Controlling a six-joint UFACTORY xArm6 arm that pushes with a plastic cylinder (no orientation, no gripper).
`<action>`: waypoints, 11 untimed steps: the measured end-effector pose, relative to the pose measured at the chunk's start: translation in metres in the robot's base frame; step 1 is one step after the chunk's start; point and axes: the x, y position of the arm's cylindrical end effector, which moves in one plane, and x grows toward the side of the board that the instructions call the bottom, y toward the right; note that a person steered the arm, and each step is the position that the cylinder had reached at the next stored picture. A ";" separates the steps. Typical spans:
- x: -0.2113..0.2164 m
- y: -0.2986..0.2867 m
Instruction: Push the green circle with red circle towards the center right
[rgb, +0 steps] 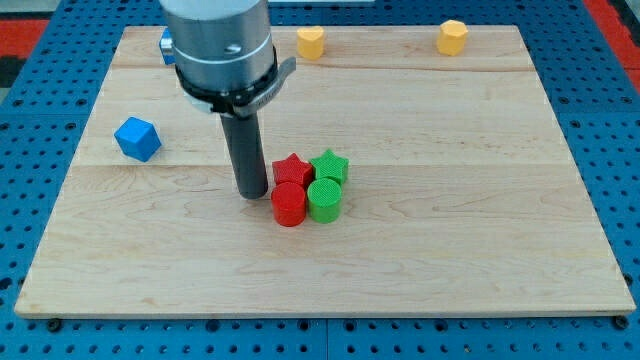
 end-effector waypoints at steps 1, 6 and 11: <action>0.022 0.007; -0.006 0.142; -0.087 0.218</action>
